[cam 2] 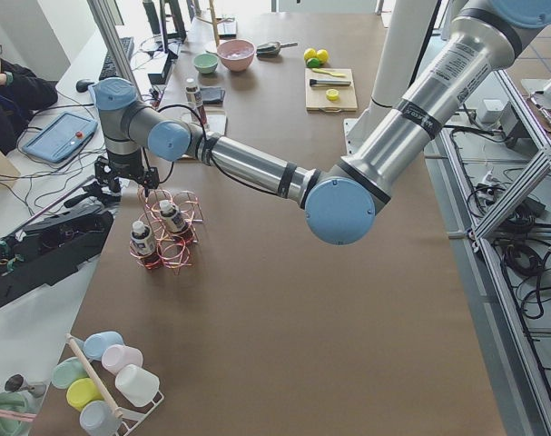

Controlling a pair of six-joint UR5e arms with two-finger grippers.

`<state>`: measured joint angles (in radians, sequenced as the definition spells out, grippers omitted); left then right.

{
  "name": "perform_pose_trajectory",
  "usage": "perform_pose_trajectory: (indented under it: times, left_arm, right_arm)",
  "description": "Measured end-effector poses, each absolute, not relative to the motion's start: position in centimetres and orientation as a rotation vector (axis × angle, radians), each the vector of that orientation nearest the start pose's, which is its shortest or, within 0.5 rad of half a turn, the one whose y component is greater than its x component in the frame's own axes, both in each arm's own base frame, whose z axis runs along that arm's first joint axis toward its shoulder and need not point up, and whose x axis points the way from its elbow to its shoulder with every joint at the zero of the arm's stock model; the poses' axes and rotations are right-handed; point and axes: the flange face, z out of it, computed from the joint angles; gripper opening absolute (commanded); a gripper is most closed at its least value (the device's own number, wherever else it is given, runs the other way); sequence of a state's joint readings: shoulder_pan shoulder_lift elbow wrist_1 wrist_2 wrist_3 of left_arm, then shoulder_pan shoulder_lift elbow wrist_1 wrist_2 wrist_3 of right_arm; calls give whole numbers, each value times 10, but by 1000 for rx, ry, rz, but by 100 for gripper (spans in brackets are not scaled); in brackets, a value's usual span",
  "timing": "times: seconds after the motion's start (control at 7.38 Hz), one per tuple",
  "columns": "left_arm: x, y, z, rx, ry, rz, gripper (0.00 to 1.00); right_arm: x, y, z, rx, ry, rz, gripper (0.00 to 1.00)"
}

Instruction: Take tea from basket to plate

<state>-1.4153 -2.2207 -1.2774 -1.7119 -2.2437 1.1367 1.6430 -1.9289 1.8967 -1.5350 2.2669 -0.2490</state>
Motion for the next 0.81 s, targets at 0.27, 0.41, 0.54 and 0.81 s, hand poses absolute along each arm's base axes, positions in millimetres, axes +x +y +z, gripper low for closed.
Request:
perform_pose_trajectory:
  times: [0.27, 0.41, 0.54, 0.81]
  left_arm:
    - [43, -735, 393, 811, 413, 1378, 98]
    - [43, -721, 402, 825, 451, 1379, 98]
    - [42, -705, 409, 842, 496, 1378, 98]
    - [16, -677, 418, 873, 526, 1350, 98]
  right_arm:
    - [94, -332, 648, 126, -704, -150, 100]
    - [94, -331, 648, 122, -704, -143, 100]
    - [95, -330, 647, 96, -711, -123, 100]
    - [95, -332, 631, 35, -716, -60, 100]
